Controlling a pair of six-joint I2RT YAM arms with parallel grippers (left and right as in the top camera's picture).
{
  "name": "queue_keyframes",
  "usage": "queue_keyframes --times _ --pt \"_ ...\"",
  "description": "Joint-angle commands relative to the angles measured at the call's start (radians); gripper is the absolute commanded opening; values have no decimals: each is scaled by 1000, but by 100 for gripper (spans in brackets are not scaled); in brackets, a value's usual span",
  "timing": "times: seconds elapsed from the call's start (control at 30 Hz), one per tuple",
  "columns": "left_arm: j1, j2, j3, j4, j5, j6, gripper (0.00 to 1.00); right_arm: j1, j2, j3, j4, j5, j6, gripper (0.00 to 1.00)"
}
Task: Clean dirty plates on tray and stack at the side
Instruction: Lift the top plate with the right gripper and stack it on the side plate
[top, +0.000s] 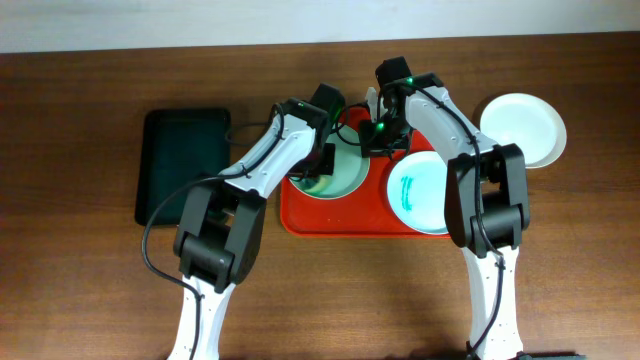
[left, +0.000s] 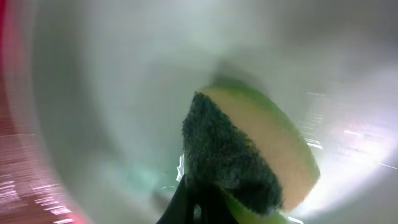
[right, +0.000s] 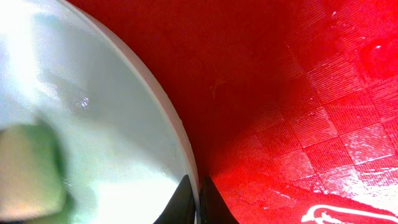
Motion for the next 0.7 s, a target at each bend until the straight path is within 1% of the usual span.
queue_keyframes --times 0.0,0.1,0.2,0.23,0.3,0.37,0.43,0.47,0.5,0.57,0.67 --pt "21 39 30 -50 -307 9 0 0 14 -27 -1 73 4 4" --pt "26 39 136 -70 -314 9 0 0 13 -26 -21 74 4 4" --pt "48 39 259 -127 -301 3 0 0 -3 -22 -24 74 2 4" --pt "59 39 312 -181 -297 -58 0 0 -17 -2 -36 77 -15 4" --pt "90 38 370 -239 -249 -66 0 0 -39 68 -92 105 -42 4" --pt "148 38 374 -253 -248 -66 0 2 -78 159 -179 254 -48 4" --pt "251 38 374 -274 -183 -66 0 34 -113 271 -275 470 -49 4" --pt "314 39 372 -278 -174 -66 0 73 -123 338 -335 615 -49 4" --pt "344 39 371 -286 -174 -66 0 99 -124 372 -369 703 -49 4" --pt "403 39 370 -306 -166 -66 0 188 -124 412 -420 987 -48 4" --pt "476 39 369 -315 -159 -66 0 329 -124 412 -443 1321 -49 4"
